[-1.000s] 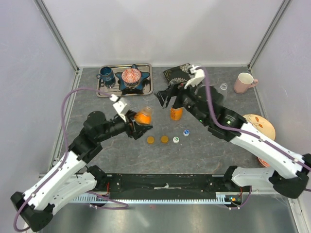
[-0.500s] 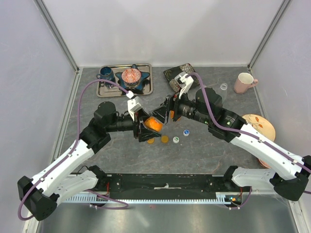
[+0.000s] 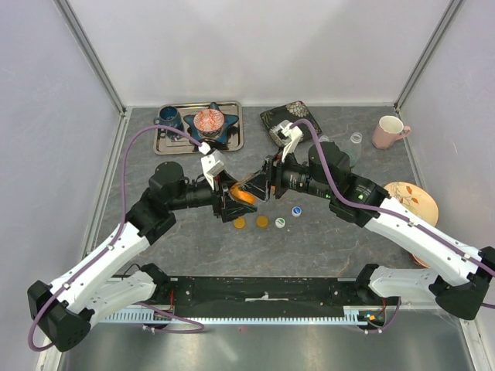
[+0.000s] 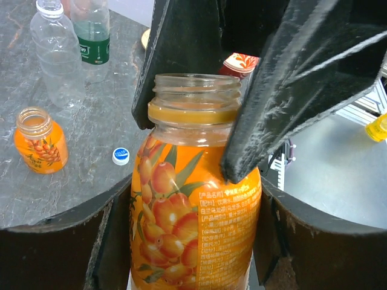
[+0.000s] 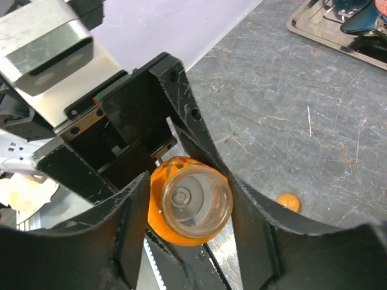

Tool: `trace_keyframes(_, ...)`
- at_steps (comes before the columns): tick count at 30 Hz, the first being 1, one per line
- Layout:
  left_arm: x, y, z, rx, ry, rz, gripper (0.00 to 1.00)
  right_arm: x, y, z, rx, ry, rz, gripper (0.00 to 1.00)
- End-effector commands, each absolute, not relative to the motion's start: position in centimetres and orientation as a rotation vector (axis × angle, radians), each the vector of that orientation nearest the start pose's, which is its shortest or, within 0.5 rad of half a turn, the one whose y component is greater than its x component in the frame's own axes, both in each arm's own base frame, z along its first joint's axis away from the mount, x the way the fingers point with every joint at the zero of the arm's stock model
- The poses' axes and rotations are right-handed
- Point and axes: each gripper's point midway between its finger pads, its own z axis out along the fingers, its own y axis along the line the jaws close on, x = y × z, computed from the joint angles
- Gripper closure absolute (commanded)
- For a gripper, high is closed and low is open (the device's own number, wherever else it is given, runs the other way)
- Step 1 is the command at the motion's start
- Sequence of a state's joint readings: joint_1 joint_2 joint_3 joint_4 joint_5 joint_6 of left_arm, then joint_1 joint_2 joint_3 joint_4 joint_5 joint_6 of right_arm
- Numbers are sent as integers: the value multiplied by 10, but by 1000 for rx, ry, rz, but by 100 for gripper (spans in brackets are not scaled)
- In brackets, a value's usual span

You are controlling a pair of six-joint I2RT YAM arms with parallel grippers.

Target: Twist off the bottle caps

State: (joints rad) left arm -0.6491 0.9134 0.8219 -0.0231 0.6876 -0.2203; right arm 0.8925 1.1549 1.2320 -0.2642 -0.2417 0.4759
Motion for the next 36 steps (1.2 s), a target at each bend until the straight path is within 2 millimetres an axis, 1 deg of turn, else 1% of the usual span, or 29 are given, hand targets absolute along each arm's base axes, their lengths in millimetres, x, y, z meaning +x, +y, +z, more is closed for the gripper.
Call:
trace_keyframes(1,179,-276,329,856,1470,-1166,37,190,340,354,-592,1806,1216,44)
trace_keyframes(2,179,-275,330,853,1465,-1166,37,190,340,354,-590,1807,1216,47)
trace_keyframes(4,179,-275,330,854,1464,-1168,37,191,340,355,-589,1807,1214,61)
trace_keyframes(5,179,-275,330,851,1463,-1168,37,191,341,354,-587,1807,1213,74)
trace_keyframes(6,179,-275,329,849,1472,-1166,35,192,341,356,-583,1805,1213,81)
trace_keyframes(7,180,-274,328,843,1480,-1163,31,192,341,356,-580,1803,1211,88)
trace_keyframes(8,185,-272,329,809,1496,-1143,11,193,340,360,-575,1792,1208,100)
trace_keyframes(9,189,-269,324,773,1539,-1119,1,197,339,362,-559,1784,1189,100)
trace_keyframes(12,209,-252,317,620,1624,-1000,1,209,335,374,-520,1753,1131,100)
trace_keyframes(13,213,-246,314,584,1651,-964,1,222,328,376,-457,1752,1057,100)
trace_keyframes(14,225,-235,314,500,1676,-885,1,230,323,385,-420,1731,1018,100)
trace_keyframes(15,229,-224,302,447,1743,-828,1,242,320,383,-396,1732,949,100)
trace_keyframes(16,233,-213,300,385,1767,-773,1,262,307,382,-306,1732,831,100)
trace_keyframes(17,247,-188,297,224,1796,-649,1,272,302,386,-264,1719,775,100)
trace_keyframes(18,251,-170,290,130,1826,-566,1,287,299,377,-223,1734,694,100)
trace_keyframes(19,250,-149,280,42,1861,-479,1,299,298,380,-200,1698,642,100)
trace_keyframes(20,255,-122,273,-83,1857,-352,1,315,286,373,-125,1691,539,100)
trace_keyframes(21,254,-113,271,-114,1853,-316,1,330,289,355,-97,1710,469,100)
trace_keyframes(23,246,-102,265,-140,1851,-296,1,352,281,344,-22,1695,327,100)
trace_keyframes(24,243,-102,263,-137,1852,-308,1,365,291,316,-45,1736,254,100)
trace_keyframes(25,240,-102,263,-137,1850,-325,1,373,293,305,-59,1754,209,100)
trace_keyframes(26,235,-102,260,-134,1852,-344,1,380,300,303,-83,1756,180,100)
trace_keyframes(27,233,-102,260,-132,1850,-355,1,390,310,276,-116,1797,136,100)
trace_keyframes(29,229,-104,256,-120,1859,-379,1,399,318,260,-127,1806,116,100)
trace_keyframes(30,226,-105,258,-107,1851,-398,1,400,325,243,-167,1822,126,100)
trace_keyframes(31,224,-107,257,-92,1853,-411,1,406,334,251,-132,1757,190,100)
trace_keyframes(33,221,-110,257,-63,1854,-430,1,409,338,221,-145,1783,193,100)
trace_keyframes(35,219,-110,258,-42,1852,-427,1,415,343,213,-130,1790,183,100)
trace_keyframes(36,219,-109,259,-37,1849,-424,1,419,345,199,-132,1808,170,100)
